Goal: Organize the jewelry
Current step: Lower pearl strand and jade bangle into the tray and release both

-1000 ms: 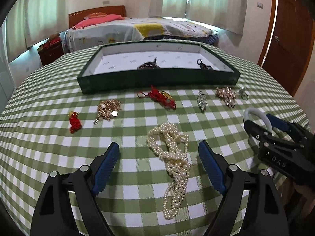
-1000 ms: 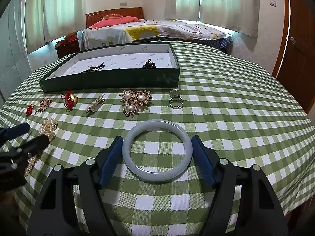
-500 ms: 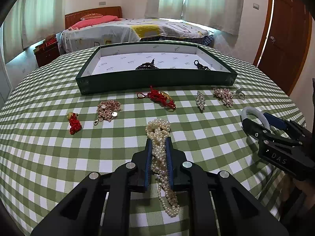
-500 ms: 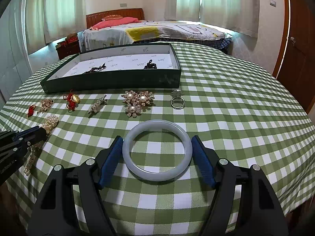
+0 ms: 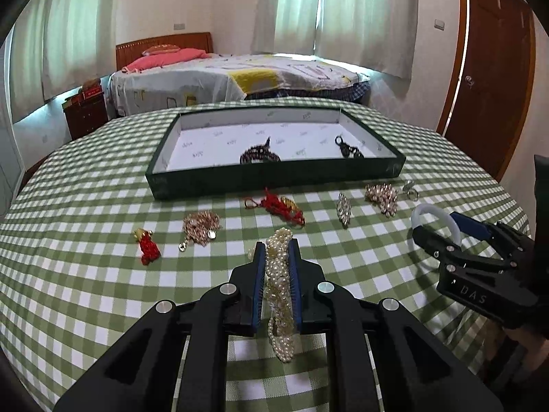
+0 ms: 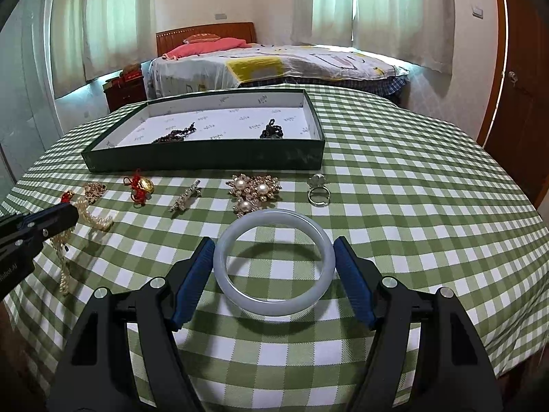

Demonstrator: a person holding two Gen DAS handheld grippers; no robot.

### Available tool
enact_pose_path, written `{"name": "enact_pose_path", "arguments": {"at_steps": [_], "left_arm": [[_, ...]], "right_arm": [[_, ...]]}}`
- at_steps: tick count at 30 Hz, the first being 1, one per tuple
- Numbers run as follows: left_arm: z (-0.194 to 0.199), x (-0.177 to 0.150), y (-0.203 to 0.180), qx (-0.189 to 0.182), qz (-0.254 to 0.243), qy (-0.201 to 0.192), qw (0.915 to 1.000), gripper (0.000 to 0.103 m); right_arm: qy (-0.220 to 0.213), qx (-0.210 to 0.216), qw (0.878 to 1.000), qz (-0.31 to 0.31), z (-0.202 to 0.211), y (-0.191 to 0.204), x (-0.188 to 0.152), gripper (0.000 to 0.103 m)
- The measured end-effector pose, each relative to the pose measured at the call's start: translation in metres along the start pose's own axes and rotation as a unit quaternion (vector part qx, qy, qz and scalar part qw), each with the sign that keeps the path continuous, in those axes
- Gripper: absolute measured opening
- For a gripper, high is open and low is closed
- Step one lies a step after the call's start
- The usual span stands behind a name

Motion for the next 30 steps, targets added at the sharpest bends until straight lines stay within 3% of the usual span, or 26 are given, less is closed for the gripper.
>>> {"name": "enact_pose_path", "arguments": {"at_steps": [18,30], "left_arm": [[0.019,0.044,0.006,-0.003,0.013,-0.051,0.9986,0.014],[0.013,0.103,0.022,-0.003,0.031,-0.087,0.9957,0.014]], "right_arm": [[-0.040,0.013,0.999,0.006,0.020,0.010,0.036,0.069],[-0.079,0.027,0.996,0.020,0.014,0.019,0.097,0.069]]}}
Point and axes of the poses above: each gripper's, at about its wrist camera, not at the fingertips, and z roughly against the way its jaws point, y to its left, x to its top, the point moved 9 cm from there along -z, roughly the way its jaws point, and after that the axes turned 11 degrees about z, right-handed, at the moved point
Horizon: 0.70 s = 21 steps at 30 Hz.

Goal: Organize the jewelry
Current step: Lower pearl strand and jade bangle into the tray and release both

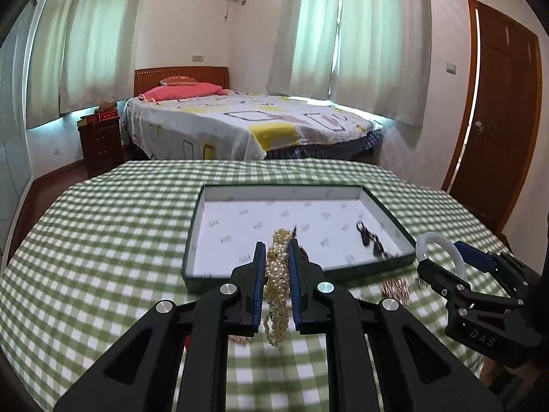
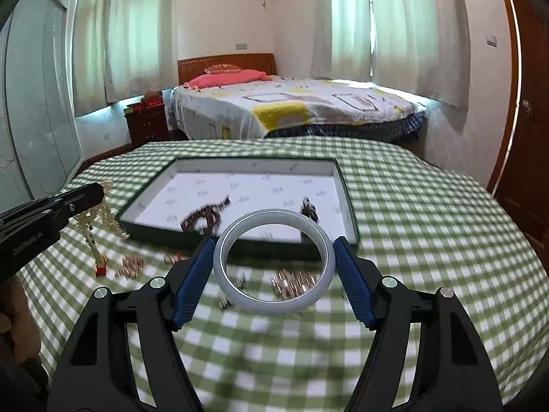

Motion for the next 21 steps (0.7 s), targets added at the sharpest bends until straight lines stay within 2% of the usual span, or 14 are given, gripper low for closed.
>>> {"name": "enact_pose_path", "arguments": {"at_steps": [6,11,16,21], "left_arm": [[-0.023,0.036,0.005,0.004,-0.001,-0.020,0.9998,0.014],[-0.049,0.052,0.009,0.009,0.006,-0.022,0.9997,0.014],[-0.086,0.050,0.020,0.018,0.017,0.004,0.9997,0.014],[-0.125,0.023,0.035,0.030,0.033,0.061,0.9971,0.014]], "right_arm": [[-0.025,0.004,1.000,0.017,-0.022,0.005,0.038,0.069],[-0.028,0.008,1.000,0.011,-0.049,0.004,0.057,0.069],[-0.005,0.013,1.000,0.009,-0.086,0.002,0.057,0.069],[0.040,0.025,0.999,0.002,-0.121,0.003,0.037,0.069]]}}
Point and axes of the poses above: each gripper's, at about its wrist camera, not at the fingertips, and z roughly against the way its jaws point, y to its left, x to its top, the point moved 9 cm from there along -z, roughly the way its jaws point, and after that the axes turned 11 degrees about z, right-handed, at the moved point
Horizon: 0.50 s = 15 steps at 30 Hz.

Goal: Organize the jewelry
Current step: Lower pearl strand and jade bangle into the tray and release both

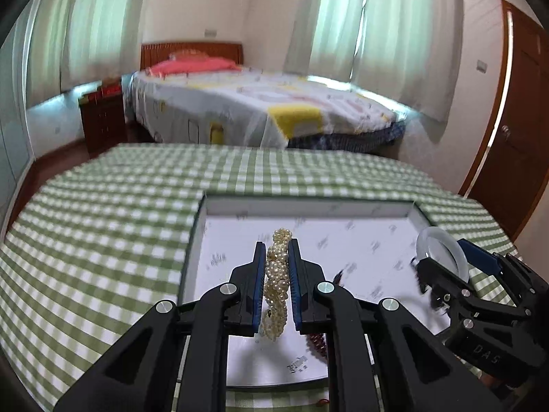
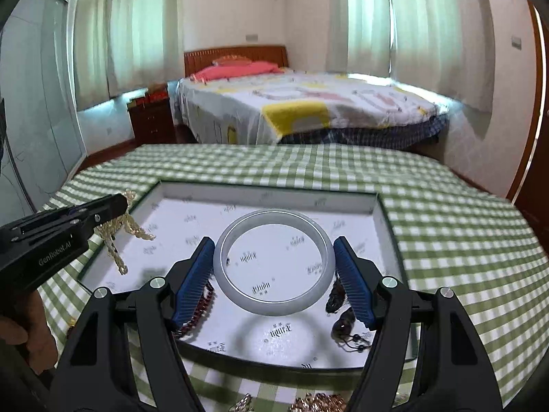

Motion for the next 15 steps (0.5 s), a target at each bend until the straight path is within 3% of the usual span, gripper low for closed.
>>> {"name": "enact_pose_path", "arguments": {"at_steps": [5,15], "left_arm": [[-0.025,-0.017,0.010,0.013,0.005,0.045,0.9989,0.014],[-0.039,-0.030,0.018,0.021,0.015,0.087,0.9959,0.014]], "right_arm": [[0.041,0.008,0.999,0.001,-0.026,0.002,-0.014,0.069],[0.094,0.016,0.995,0.003,-0.049,0.003,-0.027,0.069]]}}
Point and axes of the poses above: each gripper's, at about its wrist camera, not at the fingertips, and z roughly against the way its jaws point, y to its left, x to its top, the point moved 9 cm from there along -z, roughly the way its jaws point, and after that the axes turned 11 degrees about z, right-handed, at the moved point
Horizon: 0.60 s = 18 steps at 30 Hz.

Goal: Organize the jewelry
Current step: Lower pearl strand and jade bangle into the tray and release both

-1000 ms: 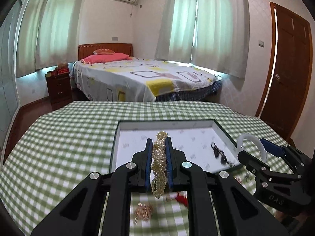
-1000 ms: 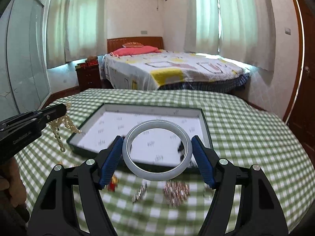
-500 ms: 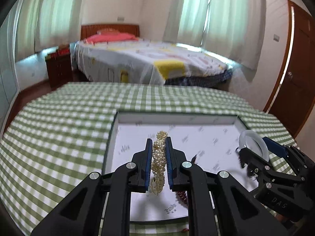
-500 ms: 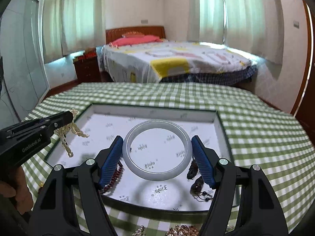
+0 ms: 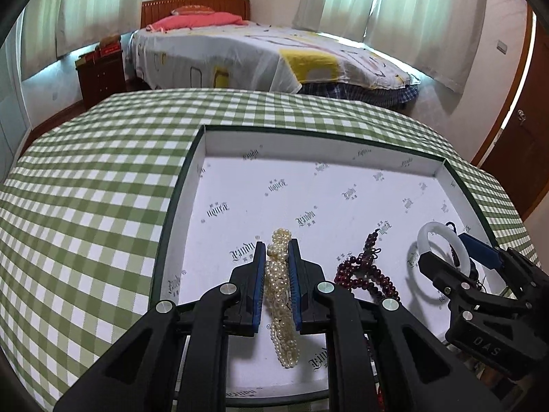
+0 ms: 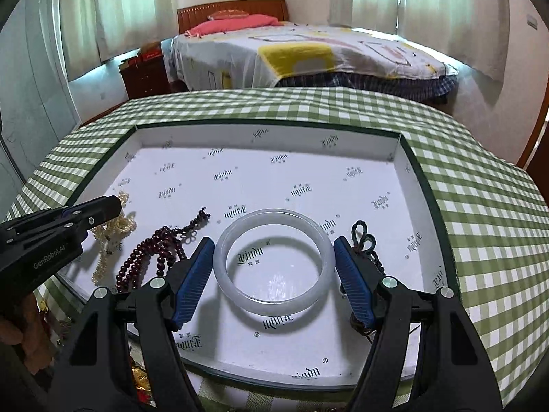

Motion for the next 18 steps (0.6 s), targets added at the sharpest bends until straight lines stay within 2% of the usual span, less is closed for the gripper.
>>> {"name": "enact_pose_path", "arguments": {"at_steps": [8,12,14,18], "left_arm": [[-0.006,-0.002,-0.005,0.003,-0.002,0.011,0.9999,0.016],[-0.010,0.000,-0.008,0.003,-0.007,0.011,0.9999,0.018],[-0.010,-0.002,-0.010,0.002,-0.010,0.009,0.9999,0.021],[-0.009,-0.004,-0.012,0.004,-0.016,0.005,0.9999,0.036]], "right_arm": [[0.031,0.013,0.999,-0.003,-0.011,0.001,-0.009,0.070],[0.032,0.013,0.999,-0.002,-0.012,0.001,-0.008,0.070],[0.028,0.013,1.000,-0.005,-0.011,0.001,-0.007,0.070],[0.021,0.013,1.000,-0.010,-0.006,-0.001,-0.005,0.070]]}}
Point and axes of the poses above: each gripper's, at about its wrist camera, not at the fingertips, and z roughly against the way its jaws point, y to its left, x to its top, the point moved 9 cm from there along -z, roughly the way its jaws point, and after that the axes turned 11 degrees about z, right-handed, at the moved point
